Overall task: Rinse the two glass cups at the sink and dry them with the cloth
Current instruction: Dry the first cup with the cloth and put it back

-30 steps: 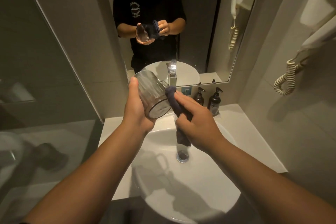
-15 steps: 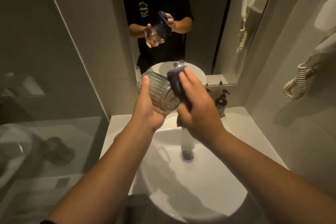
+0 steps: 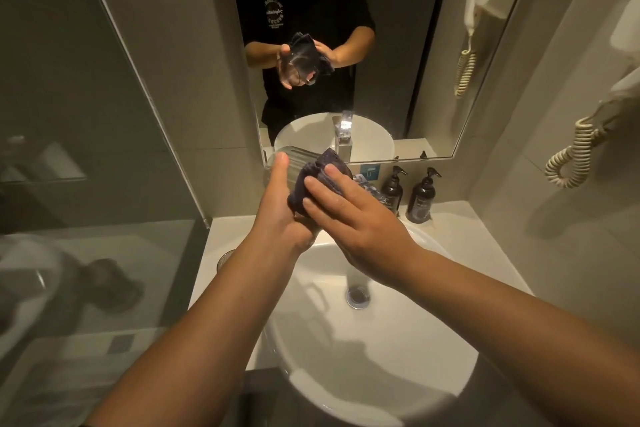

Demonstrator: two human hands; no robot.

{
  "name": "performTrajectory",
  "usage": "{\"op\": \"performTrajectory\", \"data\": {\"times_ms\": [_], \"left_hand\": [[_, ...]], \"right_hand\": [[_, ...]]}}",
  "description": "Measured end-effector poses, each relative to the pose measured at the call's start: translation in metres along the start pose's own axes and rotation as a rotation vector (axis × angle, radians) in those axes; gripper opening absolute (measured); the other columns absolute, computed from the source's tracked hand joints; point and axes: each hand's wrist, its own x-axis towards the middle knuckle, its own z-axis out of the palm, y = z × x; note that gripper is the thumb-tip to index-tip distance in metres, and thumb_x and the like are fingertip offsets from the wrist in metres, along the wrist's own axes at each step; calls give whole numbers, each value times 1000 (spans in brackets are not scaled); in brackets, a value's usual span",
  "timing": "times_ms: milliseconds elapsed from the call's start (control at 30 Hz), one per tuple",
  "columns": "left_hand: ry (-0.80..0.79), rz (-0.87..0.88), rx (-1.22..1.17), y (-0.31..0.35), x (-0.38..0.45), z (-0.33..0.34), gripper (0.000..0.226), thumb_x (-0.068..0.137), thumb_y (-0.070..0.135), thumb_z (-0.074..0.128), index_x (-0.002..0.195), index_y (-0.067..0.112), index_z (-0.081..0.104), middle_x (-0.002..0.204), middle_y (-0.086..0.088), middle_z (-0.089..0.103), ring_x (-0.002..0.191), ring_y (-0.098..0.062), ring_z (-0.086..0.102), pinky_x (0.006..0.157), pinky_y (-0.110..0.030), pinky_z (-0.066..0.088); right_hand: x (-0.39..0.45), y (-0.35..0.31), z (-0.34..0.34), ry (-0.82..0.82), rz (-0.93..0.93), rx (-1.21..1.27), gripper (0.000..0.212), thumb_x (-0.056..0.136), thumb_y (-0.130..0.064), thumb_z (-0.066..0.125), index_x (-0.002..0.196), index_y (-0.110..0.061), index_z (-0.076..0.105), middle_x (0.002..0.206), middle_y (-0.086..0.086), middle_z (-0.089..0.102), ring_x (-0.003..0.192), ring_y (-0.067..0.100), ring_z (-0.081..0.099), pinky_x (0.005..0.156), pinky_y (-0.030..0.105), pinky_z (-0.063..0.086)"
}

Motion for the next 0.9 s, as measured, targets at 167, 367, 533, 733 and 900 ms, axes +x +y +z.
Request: {"op": "performTrajectory", "data": {"times_ms": [167, 367, 533, 733, 900], "left_hand": [[-8, -1, 148, 0, 5, -3, 82, 86, 76, 55, 130, 7, 64, 113, -22, 75, 97, -37, 76, 69, -42, 63], [-16, 24, 228, 1, 11, 1, 79, 87, 75, 53, 132, 11, 64, 121, -22, 72, 106, -39, 73, 84, -47, 62], [26, 91, 189, 11, 15, 3, 73, 90, 73, 49, 131, 14, 65, 122, -21, 72, 105, -40, 72, 80, -49, 62], [31, 156, 143, 24, 13, -4, 63, 91, 70, 50, 118, 18, 74, 112, -19, 76, 93, -36, 76, 69, -47, 62], [9, 140, 157, 19, 18, 2, 68, 92, 71, 48, 130, 17, 67, 117, -19, 74, 94, -35, 76, 74, -45, 61]], "right_hand": [[-19, 7, 4, 1, -109, 43, 34, 101, -7, 45, 135, -8, 53, 145, 11, 47, 139, 37, 36, 115, 51, 28], [-27, 17, 3, 27, -102, 27, 34, 101, -5, 48, 135, -8, 53, 141, 11, 53, 134, 35, 42, 114, 49, 30], [-43, 29, -3, -106, 32, 87, 39, 91, 4, 53, 129, -3, 58, 138, 17, 54, 131, 37, 47, 111, 47, 35], [-38, 50, -29, -55, 1124, 751, 59, 85, 8, 45, 135, -21, 55, 125, 2, 62, 98, 10, 61, 86, 26, 51], [-1, 34, -53, 193, 670, 524, 61, 84, 2, 47, 143, -14, 44, 142, -3, 48, 132, 2, 43, 110, 22, 36]]}}
